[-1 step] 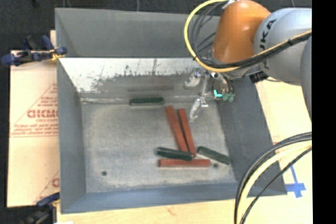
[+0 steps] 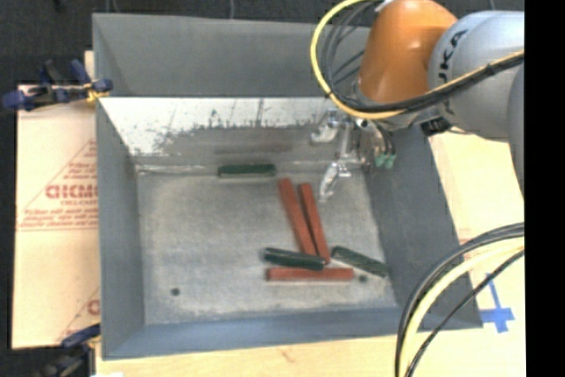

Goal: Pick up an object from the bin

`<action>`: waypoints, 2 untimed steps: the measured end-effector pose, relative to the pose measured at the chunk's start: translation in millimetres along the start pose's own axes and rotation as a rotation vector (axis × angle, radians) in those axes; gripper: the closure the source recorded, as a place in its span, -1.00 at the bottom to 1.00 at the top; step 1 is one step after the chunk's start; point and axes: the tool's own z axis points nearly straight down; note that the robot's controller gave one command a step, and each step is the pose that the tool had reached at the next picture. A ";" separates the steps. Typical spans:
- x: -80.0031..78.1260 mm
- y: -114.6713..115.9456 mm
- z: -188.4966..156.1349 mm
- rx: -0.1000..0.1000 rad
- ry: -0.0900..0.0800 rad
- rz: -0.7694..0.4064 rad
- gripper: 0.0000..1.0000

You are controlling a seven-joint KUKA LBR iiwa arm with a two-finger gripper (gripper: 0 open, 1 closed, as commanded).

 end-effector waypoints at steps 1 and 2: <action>13.9 20.8 64.5 0.000 -0.018 0.076 -1.00; 12.8 19.6 59.2 0.002 -0.016 0.073 -1.00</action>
Offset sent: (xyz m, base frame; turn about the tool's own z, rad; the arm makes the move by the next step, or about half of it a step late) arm -0.0214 0.0332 -0.0048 0.1501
